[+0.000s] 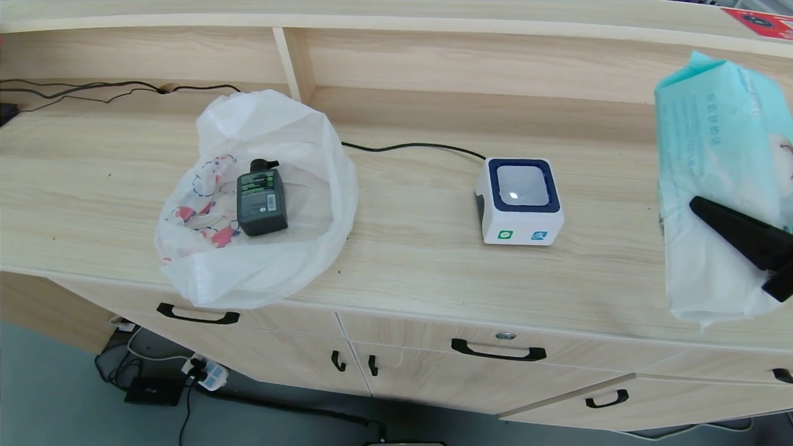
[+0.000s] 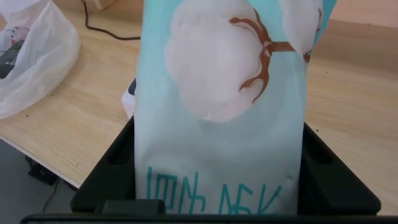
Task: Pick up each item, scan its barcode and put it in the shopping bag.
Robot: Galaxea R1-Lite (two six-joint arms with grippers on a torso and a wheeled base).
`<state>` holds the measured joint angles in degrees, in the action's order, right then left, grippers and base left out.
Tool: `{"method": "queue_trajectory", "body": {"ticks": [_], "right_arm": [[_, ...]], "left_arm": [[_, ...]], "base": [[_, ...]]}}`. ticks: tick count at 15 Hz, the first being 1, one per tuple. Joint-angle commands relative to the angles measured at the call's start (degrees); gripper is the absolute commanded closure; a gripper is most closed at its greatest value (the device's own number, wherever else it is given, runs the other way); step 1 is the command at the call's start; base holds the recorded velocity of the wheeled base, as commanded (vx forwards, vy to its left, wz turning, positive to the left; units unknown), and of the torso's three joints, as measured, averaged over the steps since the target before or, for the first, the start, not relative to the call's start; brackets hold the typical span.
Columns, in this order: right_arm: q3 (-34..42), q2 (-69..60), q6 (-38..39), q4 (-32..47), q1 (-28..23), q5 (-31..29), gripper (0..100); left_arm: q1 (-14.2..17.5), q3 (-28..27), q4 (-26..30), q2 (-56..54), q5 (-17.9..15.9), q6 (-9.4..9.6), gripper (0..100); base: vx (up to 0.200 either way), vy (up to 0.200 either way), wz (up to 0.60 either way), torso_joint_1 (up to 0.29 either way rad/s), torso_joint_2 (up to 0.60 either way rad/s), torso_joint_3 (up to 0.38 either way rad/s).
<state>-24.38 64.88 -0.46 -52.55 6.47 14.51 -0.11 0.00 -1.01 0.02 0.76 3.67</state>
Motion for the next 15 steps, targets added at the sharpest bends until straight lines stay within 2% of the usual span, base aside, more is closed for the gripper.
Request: {"method": "queue_trajectory", "body": {"ticks": [1, 4, 7, 10, 11, 12, 15], "right_arm": [[-1.37, 0.16, 3.10, 0.00, 1.52, 1.05, 100], [-6.03, 0.42, 15.05, 0.00, 5.48, 3.77, 100], [-7.08, 1.30, 17.51, 0.00, 12.16, 6.50, 100], [-5.59, 1.74, 28.24, -0.09, 24.73, 8.26, 100], [-5.59, 2.62, 30.96, -0.53, 26.40, 8.34, 100], [-5.77, 4.38, 35.09, -2.47, 27.80, 8.34, 100], [-4.36, 12.03, 45.11, -16.26, 29.21, 8.34, 100]], "left_arm": [[0.02, 0.00, -0.13, -0.02, 0.04, 0.02, 0], [0.02, 0.00, -0.13, -0.02, 0.04, 0.11, 0], [0.02, 0.00, -0.13, -0.02, -0.05, 0.73, 0], [0.02, 0.00, -0.31, -0.02, -0.14, 1.34, 0], [0.02, 0.00, -0.31, -0.02, -0.14, 1.34, 0], [0.02, 0.00, -0.31, -0.02, -0.14, 1.34, 0], [0.02, 0.00, -0.31, -0.02, -0.14, 1.43, 0]], "base": [[0.000, 0.000, 0.00, 0.000, 0.00, 0.000], [0.000, 0.000, 0.00, 0.000, 0.00, 0.000], [0.000, 0.000, 0.00, 0.000, 0.00, 0.000], [0.000, 0.000, 0.00, 0.000, 0.00, 0.000], [0.000, 0.000, 0.00, 0.000, 0.00, 0.000], [0.000, 0.000, 0.00, 0.000, 0.00, 0.000], [0.000, 0.000, 0.00, 0.000, 0.00, 0.000]]}}
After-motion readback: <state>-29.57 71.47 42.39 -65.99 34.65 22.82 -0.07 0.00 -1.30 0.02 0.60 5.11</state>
